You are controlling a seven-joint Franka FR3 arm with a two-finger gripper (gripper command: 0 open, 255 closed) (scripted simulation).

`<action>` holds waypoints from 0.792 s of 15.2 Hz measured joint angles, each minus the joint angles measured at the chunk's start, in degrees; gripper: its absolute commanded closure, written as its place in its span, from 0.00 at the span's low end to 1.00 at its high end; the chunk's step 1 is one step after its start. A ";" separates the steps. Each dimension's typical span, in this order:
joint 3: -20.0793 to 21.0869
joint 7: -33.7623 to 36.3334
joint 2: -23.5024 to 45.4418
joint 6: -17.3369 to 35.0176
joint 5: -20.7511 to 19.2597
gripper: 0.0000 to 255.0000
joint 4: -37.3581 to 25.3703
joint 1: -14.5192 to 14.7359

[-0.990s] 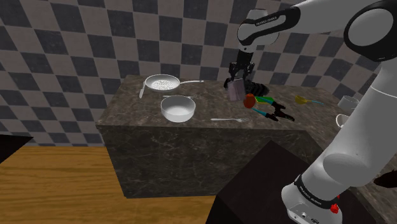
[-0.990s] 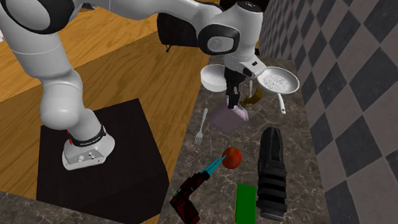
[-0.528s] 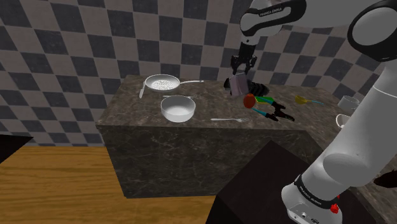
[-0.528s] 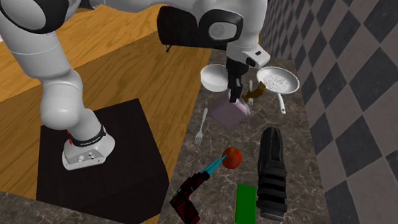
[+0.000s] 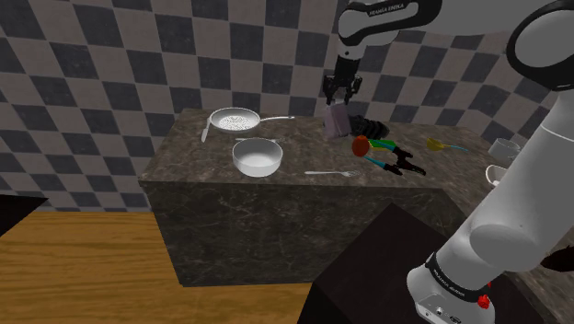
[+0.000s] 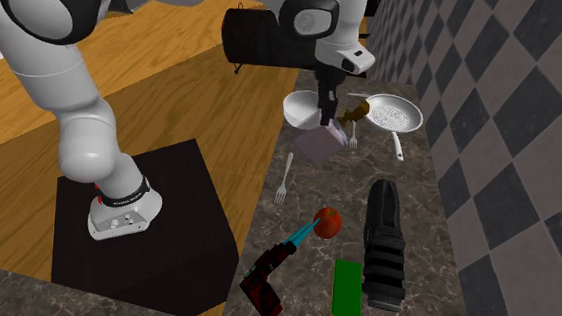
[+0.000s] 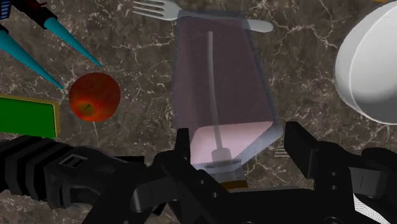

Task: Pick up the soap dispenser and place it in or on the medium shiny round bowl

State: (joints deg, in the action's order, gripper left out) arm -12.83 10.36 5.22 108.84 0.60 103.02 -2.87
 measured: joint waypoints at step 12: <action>6.70 15.19 4.10 -3.25 -0.37 1.00 -7.26 8.34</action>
State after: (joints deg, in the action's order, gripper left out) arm -6.14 25.54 9.31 105.58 0.24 95.76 5.48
